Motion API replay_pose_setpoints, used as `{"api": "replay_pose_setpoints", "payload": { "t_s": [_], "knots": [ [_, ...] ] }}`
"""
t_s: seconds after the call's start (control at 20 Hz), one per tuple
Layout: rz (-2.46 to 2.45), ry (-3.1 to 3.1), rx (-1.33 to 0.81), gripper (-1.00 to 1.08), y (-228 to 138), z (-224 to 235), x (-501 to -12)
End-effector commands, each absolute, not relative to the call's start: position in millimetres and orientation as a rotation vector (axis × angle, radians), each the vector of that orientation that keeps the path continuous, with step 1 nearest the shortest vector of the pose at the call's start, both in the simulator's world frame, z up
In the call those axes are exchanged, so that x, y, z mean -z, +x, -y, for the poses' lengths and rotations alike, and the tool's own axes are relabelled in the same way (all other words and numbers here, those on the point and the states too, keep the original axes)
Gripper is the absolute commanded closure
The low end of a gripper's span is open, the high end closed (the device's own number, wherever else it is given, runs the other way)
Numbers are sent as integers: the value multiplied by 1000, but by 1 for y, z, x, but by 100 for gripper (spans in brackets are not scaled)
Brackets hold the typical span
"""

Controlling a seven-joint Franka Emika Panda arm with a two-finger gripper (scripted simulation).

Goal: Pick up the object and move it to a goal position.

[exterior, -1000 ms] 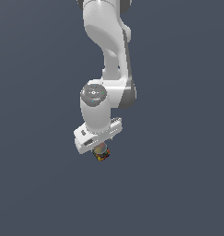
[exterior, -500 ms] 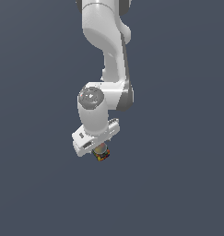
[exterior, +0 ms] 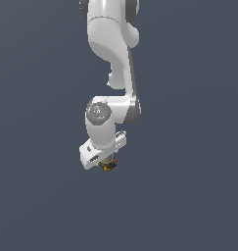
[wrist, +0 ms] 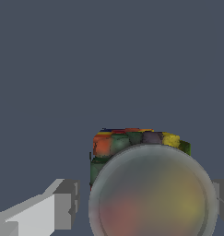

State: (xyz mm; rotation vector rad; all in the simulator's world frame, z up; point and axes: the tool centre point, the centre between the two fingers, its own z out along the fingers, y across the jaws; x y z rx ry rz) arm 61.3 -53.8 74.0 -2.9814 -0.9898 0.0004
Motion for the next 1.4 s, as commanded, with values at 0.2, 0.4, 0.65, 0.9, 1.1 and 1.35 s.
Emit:
{"api": "replay_pose_setpoints", "payload": {
  "t_s": [0.2, 0.4, 0.65, 0.9, 1.1, 1.35],
  "knots": [
    [992, -2981, 0, -92, 62, 54, -57],
    [992, -2981, 0, 108, 63, 54, -58],
    [992, -2981, 0, 108, 63, 54, -58],
    [991, -2981, -2, 108, 62, 54, -58],
    [991, -2981, -2, 108, 60, 55, -64],
    [991, -2981, -2, 108, 54, 55, -82]
  ]
}}
